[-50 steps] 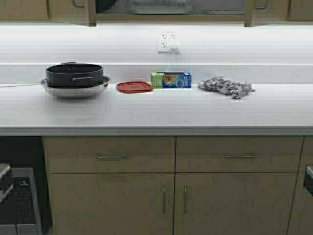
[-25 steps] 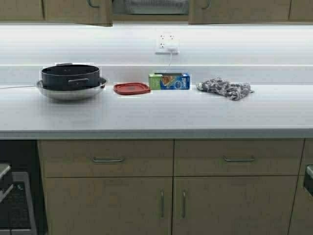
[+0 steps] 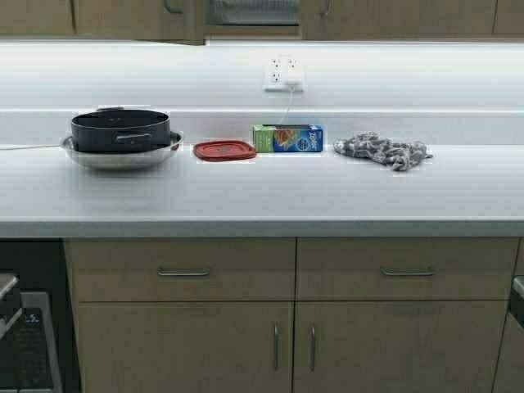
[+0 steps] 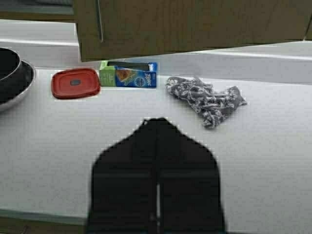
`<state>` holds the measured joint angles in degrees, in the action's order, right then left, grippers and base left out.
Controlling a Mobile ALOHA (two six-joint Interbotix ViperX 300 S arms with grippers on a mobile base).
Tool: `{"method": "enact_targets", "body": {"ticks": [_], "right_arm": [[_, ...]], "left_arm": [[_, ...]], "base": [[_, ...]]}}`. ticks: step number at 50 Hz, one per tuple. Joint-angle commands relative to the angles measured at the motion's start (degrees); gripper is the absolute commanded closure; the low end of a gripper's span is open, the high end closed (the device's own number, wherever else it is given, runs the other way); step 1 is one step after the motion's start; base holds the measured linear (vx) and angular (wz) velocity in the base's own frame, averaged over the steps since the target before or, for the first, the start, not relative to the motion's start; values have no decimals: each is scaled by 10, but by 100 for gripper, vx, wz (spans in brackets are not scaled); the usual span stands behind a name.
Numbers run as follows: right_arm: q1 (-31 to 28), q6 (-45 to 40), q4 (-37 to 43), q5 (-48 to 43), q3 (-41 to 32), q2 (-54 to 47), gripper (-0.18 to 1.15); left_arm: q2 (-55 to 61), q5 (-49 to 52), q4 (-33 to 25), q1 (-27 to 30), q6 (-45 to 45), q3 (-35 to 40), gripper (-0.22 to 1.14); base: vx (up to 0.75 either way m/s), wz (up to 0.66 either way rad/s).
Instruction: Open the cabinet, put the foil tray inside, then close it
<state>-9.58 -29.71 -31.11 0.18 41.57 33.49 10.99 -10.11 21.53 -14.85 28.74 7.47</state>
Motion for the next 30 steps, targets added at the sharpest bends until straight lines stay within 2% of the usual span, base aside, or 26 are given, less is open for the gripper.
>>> {"method": "enact_targets", "body": {"ticks": [1,30], "right_arm": [[2,-1,3,-2,-12,5,91],[2,-1,3,-1,14,18,91]], "left_arm": [[-10,22,1,-21,-3,18,87],[-290,-10,1,-18,-11,-312,87]], "base": [[1,1],[2,0]]}}
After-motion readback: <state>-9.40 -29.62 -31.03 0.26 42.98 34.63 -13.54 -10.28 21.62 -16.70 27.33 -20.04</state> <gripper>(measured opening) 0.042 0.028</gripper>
